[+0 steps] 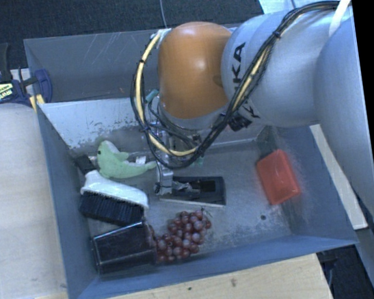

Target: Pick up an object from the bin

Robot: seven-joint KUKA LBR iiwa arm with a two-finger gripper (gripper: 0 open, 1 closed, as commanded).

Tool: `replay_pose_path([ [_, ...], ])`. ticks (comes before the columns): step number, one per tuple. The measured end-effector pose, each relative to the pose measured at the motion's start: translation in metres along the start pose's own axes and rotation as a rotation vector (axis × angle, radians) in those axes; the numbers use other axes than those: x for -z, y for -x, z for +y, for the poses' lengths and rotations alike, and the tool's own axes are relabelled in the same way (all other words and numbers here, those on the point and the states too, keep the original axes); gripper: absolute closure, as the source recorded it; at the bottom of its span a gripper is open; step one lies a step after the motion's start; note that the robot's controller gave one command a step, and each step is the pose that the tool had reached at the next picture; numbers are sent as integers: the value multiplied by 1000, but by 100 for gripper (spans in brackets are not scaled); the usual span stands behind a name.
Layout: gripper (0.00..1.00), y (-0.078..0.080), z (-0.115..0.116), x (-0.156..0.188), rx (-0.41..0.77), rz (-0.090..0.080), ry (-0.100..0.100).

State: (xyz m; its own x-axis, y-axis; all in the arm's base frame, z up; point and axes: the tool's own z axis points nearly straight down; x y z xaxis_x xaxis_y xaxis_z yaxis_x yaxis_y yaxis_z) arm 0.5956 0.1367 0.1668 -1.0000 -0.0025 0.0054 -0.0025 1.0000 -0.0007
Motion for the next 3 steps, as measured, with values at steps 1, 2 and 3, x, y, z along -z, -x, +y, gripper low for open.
replay_pose_path([
  [1, 0, 2, 0, 5, -2, -8, 2],
  [2, 0, 22, 15, -58, -77, -8, 2],
  [3, 0, 23, 16, -94, -133, -4, -1],
])
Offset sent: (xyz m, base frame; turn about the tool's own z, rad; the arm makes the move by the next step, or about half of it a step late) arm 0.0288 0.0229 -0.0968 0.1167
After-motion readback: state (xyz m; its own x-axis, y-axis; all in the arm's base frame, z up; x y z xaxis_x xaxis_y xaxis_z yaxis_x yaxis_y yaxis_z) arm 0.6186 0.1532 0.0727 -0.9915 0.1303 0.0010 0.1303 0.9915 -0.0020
